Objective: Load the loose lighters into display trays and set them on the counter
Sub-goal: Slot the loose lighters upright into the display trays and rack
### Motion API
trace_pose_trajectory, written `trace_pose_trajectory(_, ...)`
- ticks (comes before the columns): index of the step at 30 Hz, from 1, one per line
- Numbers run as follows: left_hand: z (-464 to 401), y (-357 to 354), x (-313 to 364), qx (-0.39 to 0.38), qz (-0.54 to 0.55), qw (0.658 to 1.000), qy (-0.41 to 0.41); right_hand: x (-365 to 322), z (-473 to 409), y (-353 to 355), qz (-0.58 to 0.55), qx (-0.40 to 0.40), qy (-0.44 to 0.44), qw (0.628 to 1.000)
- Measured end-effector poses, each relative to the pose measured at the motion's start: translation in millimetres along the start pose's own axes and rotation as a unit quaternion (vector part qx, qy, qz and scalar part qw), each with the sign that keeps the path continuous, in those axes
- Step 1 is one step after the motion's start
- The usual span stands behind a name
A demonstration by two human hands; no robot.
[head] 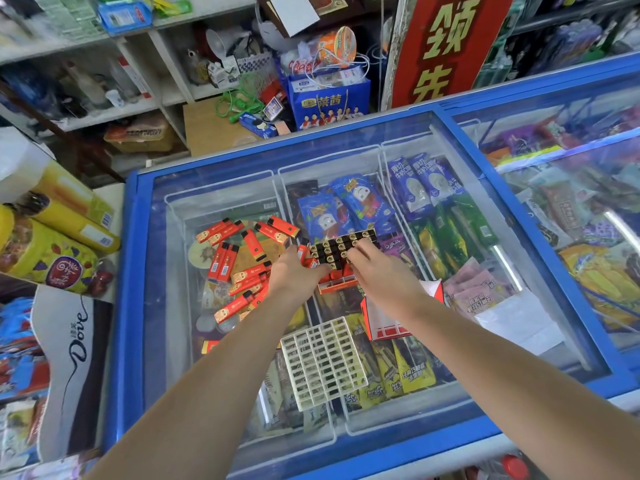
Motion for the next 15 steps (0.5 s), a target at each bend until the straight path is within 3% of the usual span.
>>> trace_pose_trajectory(6,2.8,1.5,0.9,0.005,-0.007,1.000,0.003,-11.5,6.9,9.8,0.030,0.053,0.065,0.996)
trace_pose_trajectory(15,4.4,2.4,3.0,0.002,-0.018,1.000,0.005,-5.5,9.4,5.6,0.053,0.026,0.095,0.994)
Point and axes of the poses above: each hand's wrist, its own z-axis away from the middle knuckle, its own y-axis out of the back of the hand, x = y × z, the point moved 7 cm from there along -z, towards the middle knuckle, and after that the axes turned 5 degrees about -y, right-handed, at the moved point
